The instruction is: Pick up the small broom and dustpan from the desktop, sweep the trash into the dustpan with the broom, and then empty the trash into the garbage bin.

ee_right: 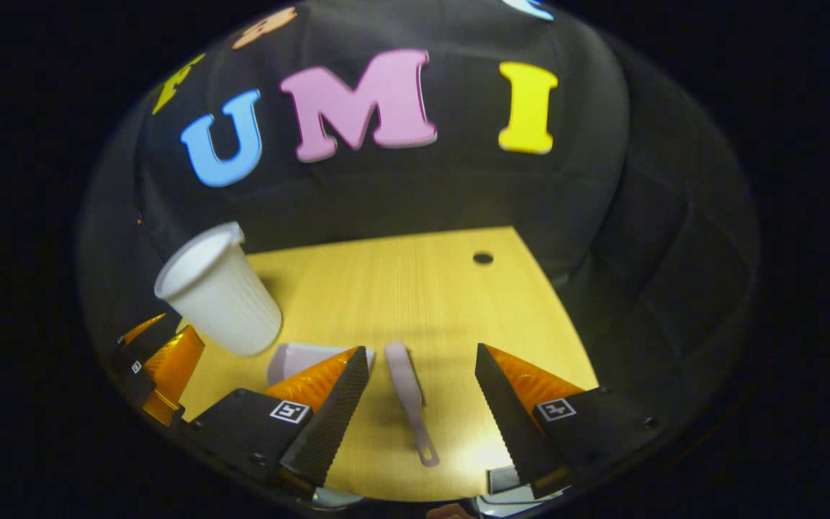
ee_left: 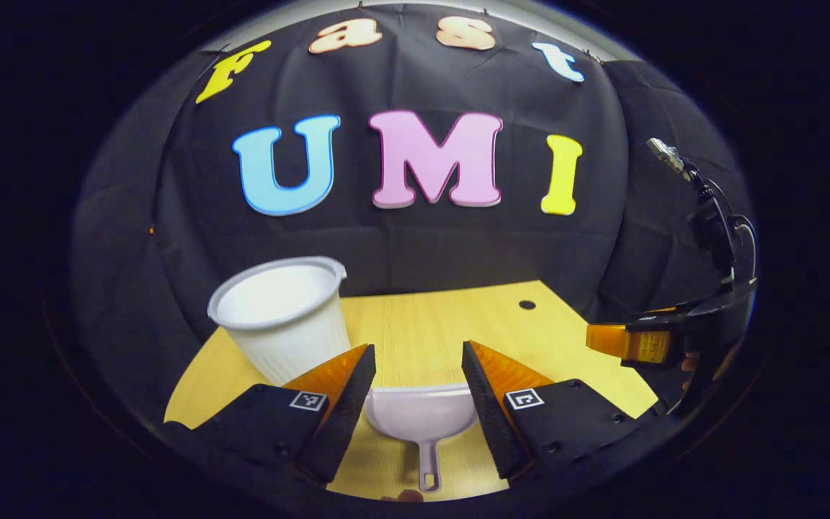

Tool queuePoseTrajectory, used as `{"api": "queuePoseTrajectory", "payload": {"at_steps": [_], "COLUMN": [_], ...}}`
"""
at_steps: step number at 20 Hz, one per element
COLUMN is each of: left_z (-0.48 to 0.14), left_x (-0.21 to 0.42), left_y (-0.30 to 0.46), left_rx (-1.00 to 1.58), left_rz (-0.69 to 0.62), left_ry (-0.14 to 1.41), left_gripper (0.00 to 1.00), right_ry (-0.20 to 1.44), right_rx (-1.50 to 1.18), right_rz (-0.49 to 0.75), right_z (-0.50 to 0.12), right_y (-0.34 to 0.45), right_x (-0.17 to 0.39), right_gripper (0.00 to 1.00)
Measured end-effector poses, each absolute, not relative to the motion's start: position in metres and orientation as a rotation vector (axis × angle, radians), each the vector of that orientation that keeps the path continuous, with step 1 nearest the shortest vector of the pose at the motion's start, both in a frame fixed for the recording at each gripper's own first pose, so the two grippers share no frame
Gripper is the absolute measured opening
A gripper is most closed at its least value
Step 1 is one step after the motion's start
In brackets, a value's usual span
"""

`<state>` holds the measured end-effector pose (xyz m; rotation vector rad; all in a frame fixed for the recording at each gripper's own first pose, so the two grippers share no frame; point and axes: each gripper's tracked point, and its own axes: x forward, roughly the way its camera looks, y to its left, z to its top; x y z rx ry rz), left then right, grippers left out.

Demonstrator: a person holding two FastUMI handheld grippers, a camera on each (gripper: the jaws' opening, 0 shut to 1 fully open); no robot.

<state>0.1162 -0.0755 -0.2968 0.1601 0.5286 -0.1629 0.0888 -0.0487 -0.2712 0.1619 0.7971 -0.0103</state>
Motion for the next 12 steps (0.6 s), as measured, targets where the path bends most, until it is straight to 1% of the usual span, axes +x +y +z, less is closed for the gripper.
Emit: {"api": "queuePoseTrajectory", "payload": {"at_steps": [1,2,4,6,7,8,10,12], "left_z": [-0.274,-0.263,-0.25,-0.24,-0.237,-0.234,-0.214,-0.194], "left_x": [0.112,0.105,0.097,0.087,0.083,0.077,0.065,0.05], "left_y": [-0.078,-0.079,-0.075,-0.064,-0.061,-0.066,-0.076,-0.075], "left_rx": [0.156,0.14,0.09,0.065,0.075,0.1,0.146,0.154], "left_rz": [-0.177,-0.183,-0.2,-0.194,-0.175,-0.16,-0.132,-0.093], "left_ry": [0.497,0.461,0.393,0.318,0.286,0.264,0.209,0.133], "left_gripper": [0.72,0.72,0.72,0.71,0.71,0.71,0.71,0.71], "right_ry": [0.675,0.552,0.33,0.138,0.083,0.06,0.067,0.075], "right_rx": [0.15,0.13,0.046,-0.045,-0.064,-0.06,-0.02,0.018], "right_rz": [-0.017,-0.016,-0.031,-0.031,-0.02,0.006,0.06,0.109], "right_z": [-0.239,-0.231,-0.189,-0.164,-0.164,-0.167,-0.185,-0.199], "right_y": [-0.045,-0.041,-0.032,-0.018,-0.012,-0.009,-0.006,0.006], "right_x": [0.088,0.079,0.058,0.04,0.032,0.03,0.02,0.014], "right_gripper": [0.98,0.97,0.96,0.96,0.96,0.93,0.98,0.97]}}
